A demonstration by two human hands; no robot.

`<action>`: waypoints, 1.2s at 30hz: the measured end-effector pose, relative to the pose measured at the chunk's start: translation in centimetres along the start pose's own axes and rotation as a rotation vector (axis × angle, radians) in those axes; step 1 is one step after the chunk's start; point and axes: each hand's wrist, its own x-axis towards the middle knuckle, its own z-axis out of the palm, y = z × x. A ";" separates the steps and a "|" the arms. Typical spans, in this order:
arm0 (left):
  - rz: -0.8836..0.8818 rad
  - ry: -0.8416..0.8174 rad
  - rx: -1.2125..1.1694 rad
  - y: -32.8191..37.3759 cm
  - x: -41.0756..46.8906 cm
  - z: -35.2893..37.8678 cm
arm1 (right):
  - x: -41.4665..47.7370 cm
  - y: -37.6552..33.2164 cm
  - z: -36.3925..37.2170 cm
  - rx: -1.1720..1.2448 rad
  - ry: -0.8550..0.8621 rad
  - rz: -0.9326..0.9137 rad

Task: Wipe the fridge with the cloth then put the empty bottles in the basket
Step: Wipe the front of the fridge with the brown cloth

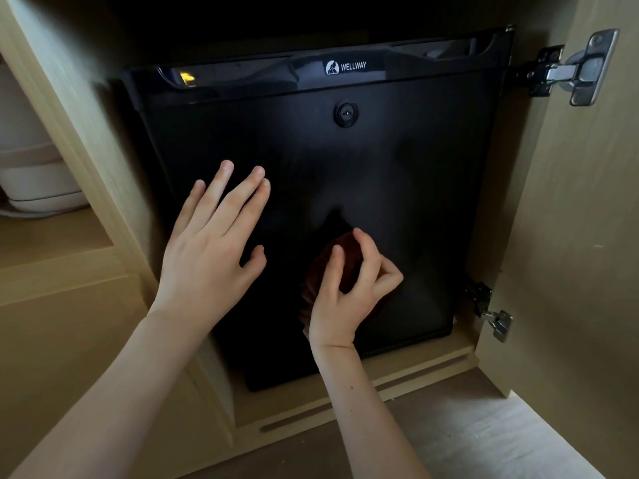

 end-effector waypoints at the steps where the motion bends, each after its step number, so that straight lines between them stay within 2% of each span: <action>1: 0.003 0.004 0.000 0.0 0.0 0.0 | 0.0 0.3 -0.1 -0.029 -0.015 -0.048; 5: 0.009 0.021 -0.007 0.0 -0.1 0.1 | -0.2 1.6 -0.2 -0.066 -0.057 -0.123; 15: -0.006 0.083 0.003 0.1 -0.3 1.3 | -2.0 5.5 -1.2 -0.043 0.061 -0.004; 17: -0.020 0.085 -0.001 0.1 -0.3 1.2 | -3.8 7.4 -3.3 -0.077 0.166 0.235; 19: -0.019 0.074 -0.010 0.2 -0.2 0.9 | -4.8 8.2 -5.0 -0.089 0.296 0.613; 20: -0.016 0.065 -0.016 0.2 -0.2 0.9 | -4.9 8.4 -5.3 -0.093 0.312 0.731; 21: -0.013 0.057 -0.023 0.2 -0.2 0.8 | -4.7 8.2 -5.4 -0.097 0.308 0.768; 23: -0.020 0.051 -0.032 0.2 -0.2 0.8 | -3.2 6.9 -4.6 -0.084 0.280 0.666; 28: -0.026 0.077 -0.035 0.4 -0.2 1.1 | 1.5 2.6 -0.9 0.003 0.164 0.177; 30: -0.020 0.074 -0.028 0.3 -0.3 1.3 | 1.9 2.9 -0.3 -0.043 0.136 0.076; 33: 0.003 0.049 0.019 0.3 -0.2 1.6 | 0.9 4.4 -0.8 -0.101 0.158 0.126; 36: 0.007 0.016 0.060 0.6 -0.3 1.6 | -0.7 6.1 -2.8 -0.061 0.238 0.364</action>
